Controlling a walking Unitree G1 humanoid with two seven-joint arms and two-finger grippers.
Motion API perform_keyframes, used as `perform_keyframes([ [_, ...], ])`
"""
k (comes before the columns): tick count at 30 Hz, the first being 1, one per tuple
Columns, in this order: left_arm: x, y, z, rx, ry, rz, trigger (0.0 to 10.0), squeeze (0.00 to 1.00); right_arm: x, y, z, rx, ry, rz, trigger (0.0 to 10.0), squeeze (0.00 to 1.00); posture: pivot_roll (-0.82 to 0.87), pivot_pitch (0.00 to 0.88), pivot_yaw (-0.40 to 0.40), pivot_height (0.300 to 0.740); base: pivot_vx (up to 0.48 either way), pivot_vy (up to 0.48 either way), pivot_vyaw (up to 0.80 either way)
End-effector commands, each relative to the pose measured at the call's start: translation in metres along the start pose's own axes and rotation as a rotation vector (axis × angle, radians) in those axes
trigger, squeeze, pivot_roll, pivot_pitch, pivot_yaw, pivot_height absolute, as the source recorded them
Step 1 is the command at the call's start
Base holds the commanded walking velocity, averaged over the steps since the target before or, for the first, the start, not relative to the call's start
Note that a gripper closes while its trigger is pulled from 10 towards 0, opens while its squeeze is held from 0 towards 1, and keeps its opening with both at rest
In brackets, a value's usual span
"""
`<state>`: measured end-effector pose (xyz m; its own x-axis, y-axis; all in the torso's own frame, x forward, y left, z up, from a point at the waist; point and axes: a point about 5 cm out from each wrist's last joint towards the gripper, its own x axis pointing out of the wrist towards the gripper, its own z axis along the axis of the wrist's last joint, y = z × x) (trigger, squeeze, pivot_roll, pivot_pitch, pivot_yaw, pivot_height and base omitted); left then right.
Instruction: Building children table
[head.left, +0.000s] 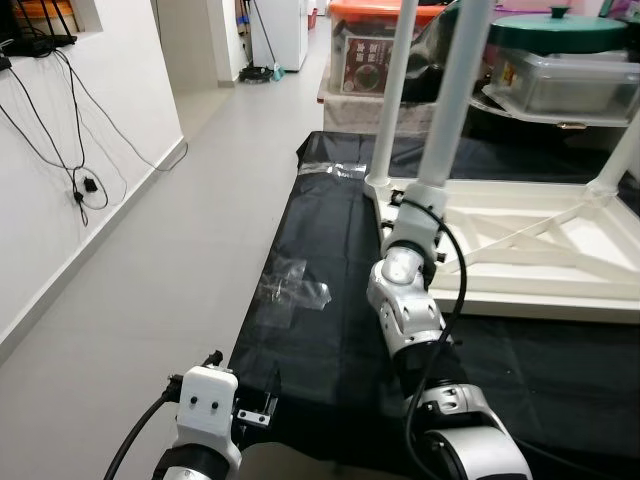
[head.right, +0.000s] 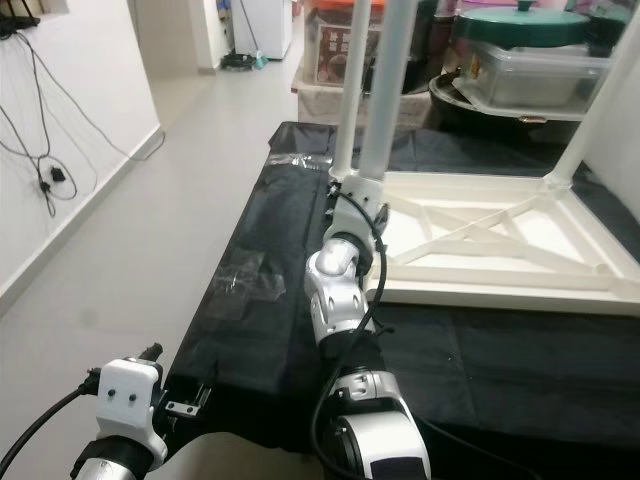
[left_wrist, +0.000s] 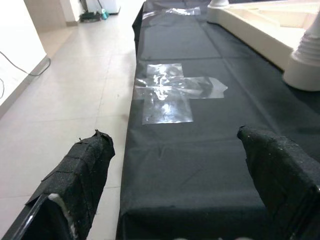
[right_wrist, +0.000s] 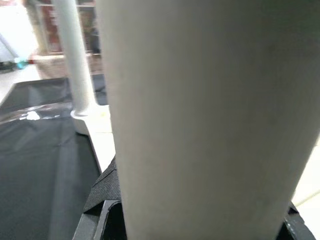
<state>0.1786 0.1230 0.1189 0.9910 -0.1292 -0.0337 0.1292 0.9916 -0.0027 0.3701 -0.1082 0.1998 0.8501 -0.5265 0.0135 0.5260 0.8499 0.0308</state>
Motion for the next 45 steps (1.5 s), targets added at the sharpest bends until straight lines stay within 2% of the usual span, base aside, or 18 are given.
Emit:
perform_keyframes([
  [1, -0.001, 0.000, -0.007, -0.001, 0.032, -0.010, 10.0, 0.00, -0.021, 0.001, -0.044, -0.023, 0.174, -0.010, 10.0, 0.00, 0.12, 0.032, -0.024, 0.740, 0.000, 0.000, 0.00],
  [2, -0.001, 0.000, -0.007, -0.001, 0.036, -0.012, 10.0, 0.00, -0.021, 0.001, -0.044, -0.040, 0.170, 0.027, 10.0, 0.00, 0.12, 0.032, -0.024, 0.740, 0.000, 0.000, 0.00],
  [5, -0.001, 0.000, -0.008, -0.001, 0.037, -0.014, 10.0, 0.00, -0.021, 0.000, -0.046, -0.050, 0.183, 0.034, 10.0, 0.00, 0.12, 0.029, -0.022, 0.740, 0.000, 0.000, 0.00],
  [6, -0.001, 0.000, -0.008, 0.000, 0.037, -0.016, 10.0, 0.00, -0.021, -0.001, -0.048, -0.055, 0.197, 0.046, 10.0, 0.04, 0.12, 0.029, -0.022, 0.740, 0.000, 0.000, 0.00],
  [7, -0.001, 0.000, -0.008, 0.000, 0.038, -0.017, 10.0, 0.00, -0.021, -0.001, -0.048, -0.056, 0.208, 0.076, 10.0, 1.00, 0.12, 0.029, -0.022, 0.740, 0.000, 0.000, 0.00],
  [10, -0.001, 0.001, -0.007, 0.003, 0.039, -0.017, 10.0, 0.00, -0.020, -0.004, -0.047, -0.049, 0.191, 0.105, 10.0, 1.00, 0.12, 0.032, -0.019, 0.740, 0.000, 0.000, 0.00],
  [13, -0.001, 0.001, -0.007, 0.005, 0.039, -0.017, 10.0, 0.00, -0.020, -0.009, -0.046, -0.045, 0.185, 0.061, 10.0, 1.00, 0.12, 0.035, -0.016, 0.740, 0.000, 0.000, 0.00],
  [15, -0.001, 0.001, -0.007, 0.005, 0.040, -0.018, 10.0, 0.00, -0.020, -0.009, -0.046, -0.045, 0.181, 0.076, 10.0, 1.00, 0.12, 0.035, -0.016, 0.740, 0.000, 0.000, 0.00],
  [16, -0.001, 0.001, -0.007, 0.004, 0.040, -0.019, 10.0, 0.00, -0.020, -0.008, -0.044, -0.042, 0.165, 0.108, 10.0, 0.00, 0.12, 0.035, -0.016, 0.740, 0.000, 0.000, 0.00],
  [19, 0.000, 0.001, -0.007, 0.004, 0.041, -0.020, 10.0, 0.00, -0.023, -0.005, -0.043, -0.006, 0.137, 0.202, 10.0, 0.00, 0.12, 0.035, -0.016, 0.740, 0.000, 0.000, 0.00],
  [25, 0.000, 0.001, -0.007, 0.004, 0.040, -0.019, 10.0, 0.00, -0.024, -0.004, -0.037, 0.063, 0.112, 0.308, 10.0, 0.00, 0.12, 0.043, -0.016, 0.740, 0.000, 0.000, 0.00],
  [39, 0.000, 0.002, -0.008, 0.000, 0.041, -0.017, 10.0, 0.00, -0.025, -0.006, -0.033, 0.094, 0.076, 0.387, 10.0, 0.00, 0.12, 0.044, -0.020, 0.740, 0.000, 0.000, 0.00],
  [45, 0.000, 0.002, -0.008, -0.001, 0.040, -0.016, 10.0, 0.00, -0.020, -0.010, -0.032, 0.093, 0.064, 0.416, 10.0, 0.00, 0.12, 0.044, -0.020, 0.740, 0.000, 0.000, 0.00],
])
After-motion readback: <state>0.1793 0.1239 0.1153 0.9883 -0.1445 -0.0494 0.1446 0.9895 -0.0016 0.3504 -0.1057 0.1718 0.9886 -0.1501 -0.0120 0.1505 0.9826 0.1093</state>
